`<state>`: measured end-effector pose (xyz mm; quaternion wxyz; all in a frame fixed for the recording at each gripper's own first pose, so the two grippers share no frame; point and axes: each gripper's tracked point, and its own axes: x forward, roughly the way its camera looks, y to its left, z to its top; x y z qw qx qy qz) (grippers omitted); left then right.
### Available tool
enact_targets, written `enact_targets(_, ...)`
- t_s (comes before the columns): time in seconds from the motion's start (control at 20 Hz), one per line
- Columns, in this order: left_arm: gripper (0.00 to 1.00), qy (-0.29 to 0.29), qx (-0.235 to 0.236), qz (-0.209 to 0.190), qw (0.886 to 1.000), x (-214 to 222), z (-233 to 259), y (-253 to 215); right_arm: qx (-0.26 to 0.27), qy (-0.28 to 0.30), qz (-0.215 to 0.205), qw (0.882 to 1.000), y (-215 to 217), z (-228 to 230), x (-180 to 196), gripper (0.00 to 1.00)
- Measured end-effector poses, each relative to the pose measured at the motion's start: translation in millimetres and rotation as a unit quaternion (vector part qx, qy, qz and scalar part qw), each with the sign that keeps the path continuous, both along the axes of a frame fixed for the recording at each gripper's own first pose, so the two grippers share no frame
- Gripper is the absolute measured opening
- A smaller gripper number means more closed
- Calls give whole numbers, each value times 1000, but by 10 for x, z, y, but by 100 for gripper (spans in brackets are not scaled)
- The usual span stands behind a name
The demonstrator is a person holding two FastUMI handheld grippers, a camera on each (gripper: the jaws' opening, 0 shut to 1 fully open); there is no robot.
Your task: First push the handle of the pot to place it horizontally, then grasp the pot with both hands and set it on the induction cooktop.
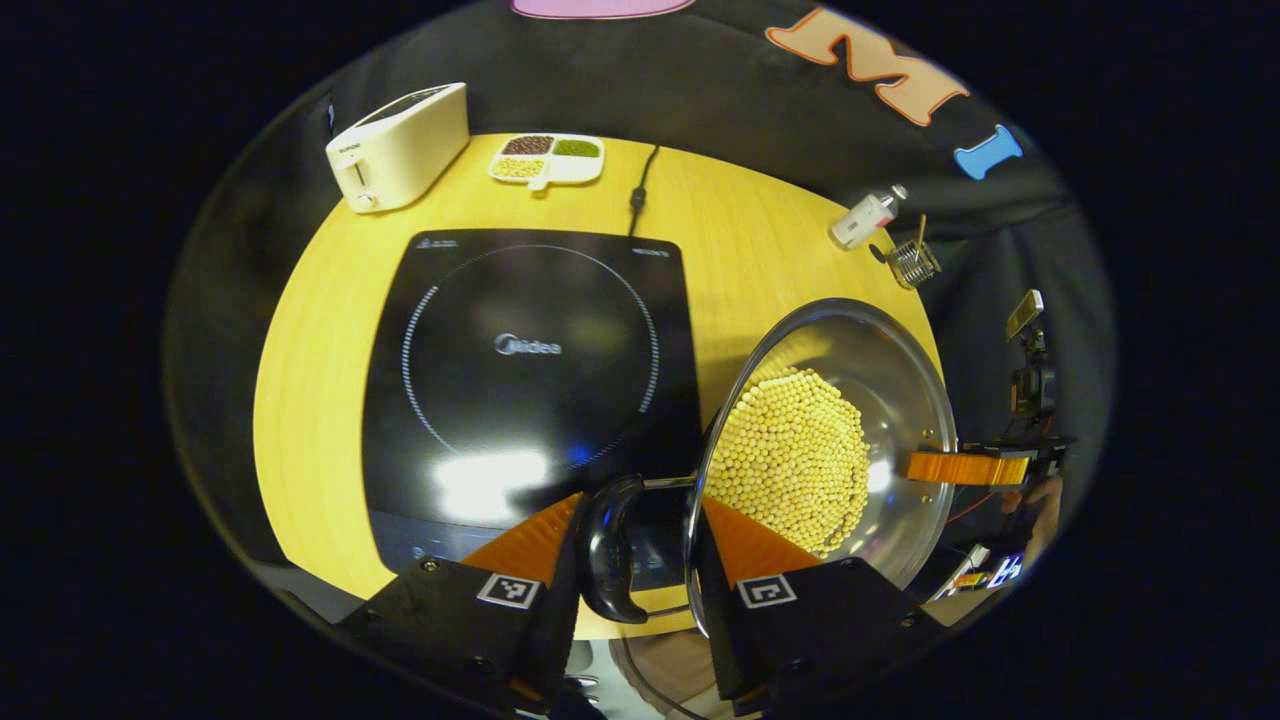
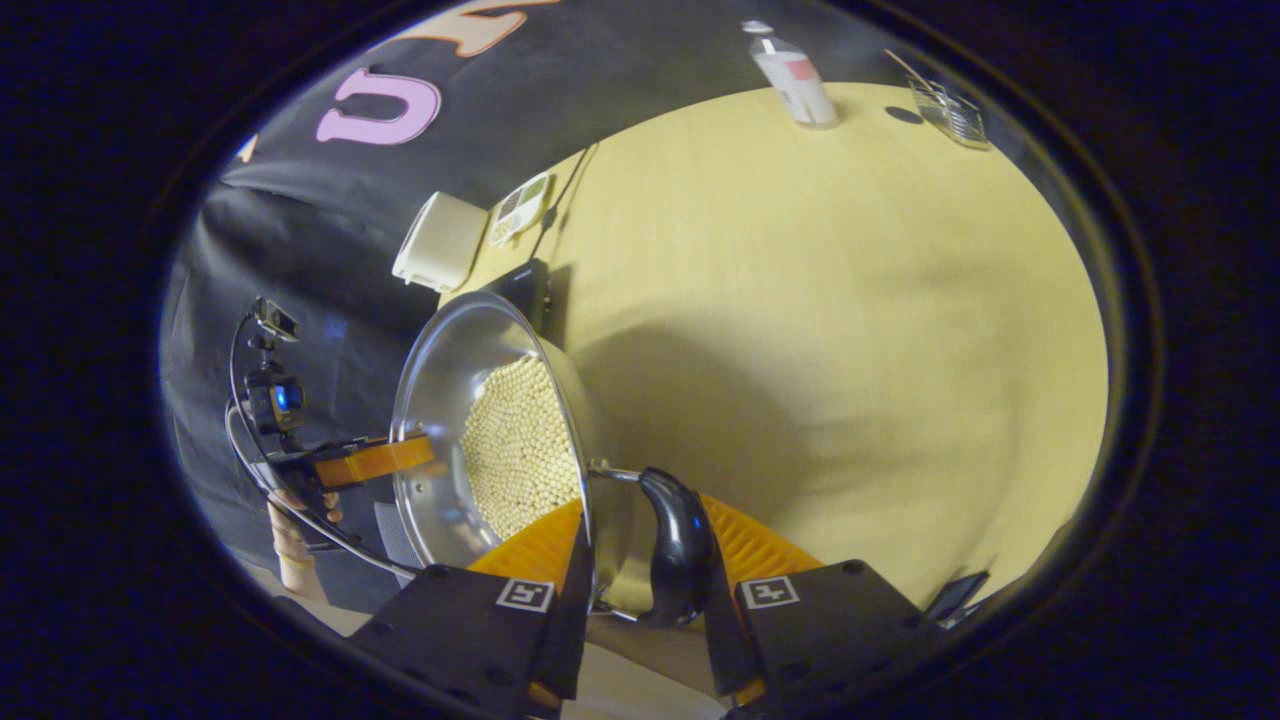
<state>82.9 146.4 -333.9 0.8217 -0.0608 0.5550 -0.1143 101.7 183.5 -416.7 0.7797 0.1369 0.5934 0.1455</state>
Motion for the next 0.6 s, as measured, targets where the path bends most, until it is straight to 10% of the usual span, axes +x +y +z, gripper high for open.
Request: enact_targets(0.6, 57, -72, 52, -1, 996, 763, 32, 1503, 4, -42, -22, 999, 1533, -348, 614, 53)
